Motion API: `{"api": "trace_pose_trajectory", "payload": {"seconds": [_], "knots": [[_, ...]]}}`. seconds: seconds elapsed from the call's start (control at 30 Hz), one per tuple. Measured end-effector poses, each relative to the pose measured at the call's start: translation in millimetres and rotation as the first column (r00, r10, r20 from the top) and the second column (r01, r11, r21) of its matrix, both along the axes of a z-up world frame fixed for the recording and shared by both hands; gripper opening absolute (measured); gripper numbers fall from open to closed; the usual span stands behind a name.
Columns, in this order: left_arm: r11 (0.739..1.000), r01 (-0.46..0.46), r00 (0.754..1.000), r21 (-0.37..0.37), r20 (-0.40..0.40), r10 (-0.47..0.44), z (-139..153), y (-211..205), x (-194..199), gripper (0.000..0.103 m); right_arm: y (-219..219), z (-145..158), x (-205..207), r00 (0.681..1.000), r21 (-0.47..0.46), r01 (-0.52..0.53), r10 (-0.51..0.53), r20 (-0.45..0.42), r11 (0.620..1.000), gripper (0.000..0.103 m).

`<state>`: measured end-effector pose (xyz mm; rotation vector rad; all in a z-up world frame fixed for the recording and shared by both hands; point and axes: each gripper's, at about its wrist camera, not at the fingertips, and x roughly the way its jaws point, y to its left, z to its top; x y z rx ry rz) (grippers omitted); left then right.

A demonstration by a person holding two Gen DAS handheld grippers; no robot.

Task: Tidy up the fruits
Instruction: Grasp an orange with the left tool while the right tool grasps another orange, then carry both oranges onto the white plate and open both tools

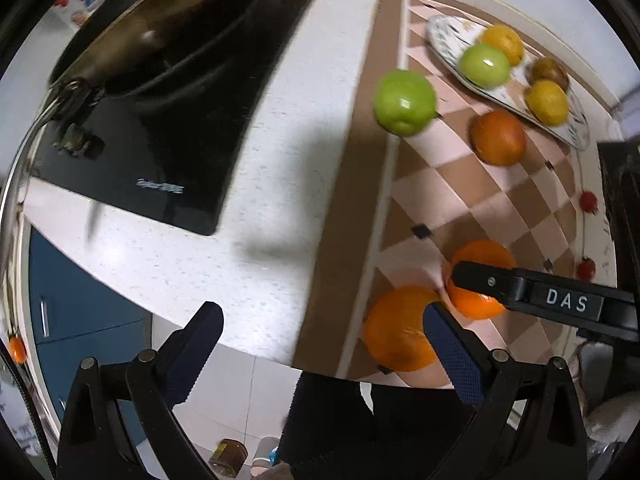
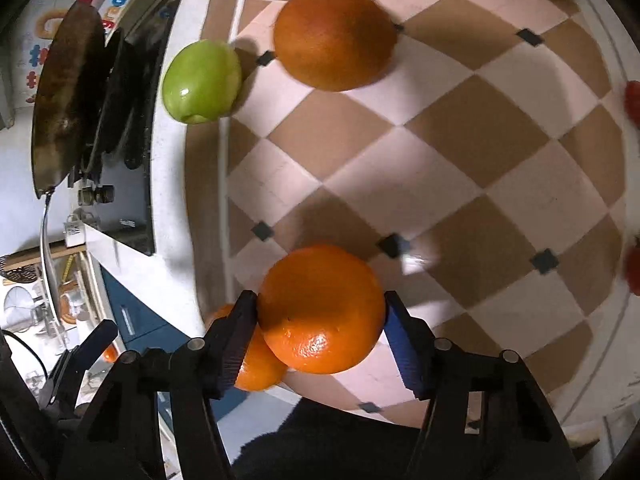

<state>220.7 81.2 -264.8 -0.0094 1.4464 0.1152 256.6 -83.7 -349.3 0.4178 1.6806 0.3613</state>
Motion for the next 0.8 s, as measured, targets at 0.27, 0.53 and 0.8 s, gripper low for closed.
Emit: {"api": "trace_pose_trajectory", "payload": {"seconds": [0.27, 0.53, 0.8], "knots": [[0.988, 0.148, 0.983, -0.047, -0.100, -0.152, -35.4, -43.2, 7.8, 0.102, -71.7, 0.5, 1.2, 0.997, -0.078, 0.073, -0.073, 0.007, 0.994, 0.066], [0.970, 0.239, 0.957, -0.041, -0.156, -0.243, -68.3, -68.4, 10.9, 0.064, -75.7, -2.1, 6.5, 0.997, -0.067, 0.070, -0.071, -0.011, 0.995, 0.066], [0.976, 0.214, 0.970, -0.047, -0.109, -0.217, -63.3, -71.7, 31.6, 0.063, -72.8, 16.6, 8.8, 0.999, -0.114, 0.015, -0.011, 0.039, 0.993, 0.074]]}}
